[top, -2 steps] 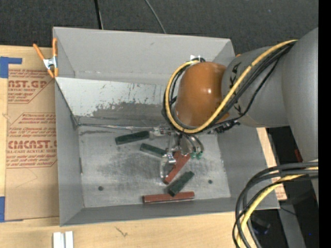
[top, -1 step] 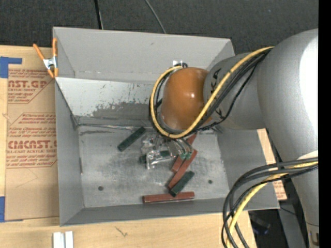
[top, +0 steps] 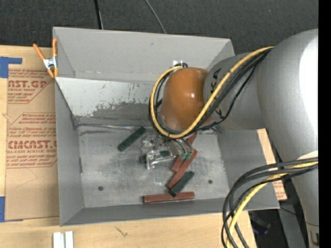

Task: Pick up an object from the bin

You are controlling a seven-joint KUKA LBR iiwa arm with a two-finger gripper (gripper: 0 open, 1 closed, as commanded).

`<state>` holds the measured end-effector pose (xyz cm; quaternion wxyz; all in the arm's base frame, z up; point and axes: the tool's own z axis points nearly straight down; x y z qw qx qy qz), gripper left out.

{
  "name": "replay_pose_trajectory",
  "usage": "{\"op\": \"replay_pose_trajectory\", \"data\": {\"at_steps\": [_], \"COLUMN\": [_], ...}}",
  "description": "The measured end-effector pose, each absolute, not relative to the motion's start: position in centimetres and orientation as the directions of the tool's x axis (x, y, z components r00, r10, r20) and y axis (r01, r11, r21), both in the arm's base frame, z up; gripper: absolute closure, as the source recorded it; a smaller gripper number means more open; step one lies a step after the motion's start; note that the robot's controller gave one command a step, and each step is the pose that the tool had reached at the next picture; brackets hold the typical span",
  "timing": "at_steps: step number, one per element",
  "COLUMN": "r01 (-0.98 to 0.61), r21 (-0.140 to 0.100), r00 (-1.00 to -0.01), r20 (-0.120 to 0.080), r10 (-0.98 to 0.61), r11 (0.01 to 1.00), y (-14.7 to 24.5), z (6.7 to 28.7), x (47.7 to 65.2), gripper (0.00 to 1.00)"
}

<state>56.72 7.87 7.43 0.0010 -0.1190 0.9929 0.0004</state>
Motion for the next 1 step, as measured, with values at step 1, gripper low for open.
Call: {"op": "replay_pose_trajectory", "data": {"at_steps": [1], "r01": [-0.214], "r21": [0.000], "r00": [-0.977], "r20": [-0.003], "r10": [-0.214], "r11": [0.977], "y": [9.49], "z": [21.61], "x": [55.57], "gripper": [1.00]}}
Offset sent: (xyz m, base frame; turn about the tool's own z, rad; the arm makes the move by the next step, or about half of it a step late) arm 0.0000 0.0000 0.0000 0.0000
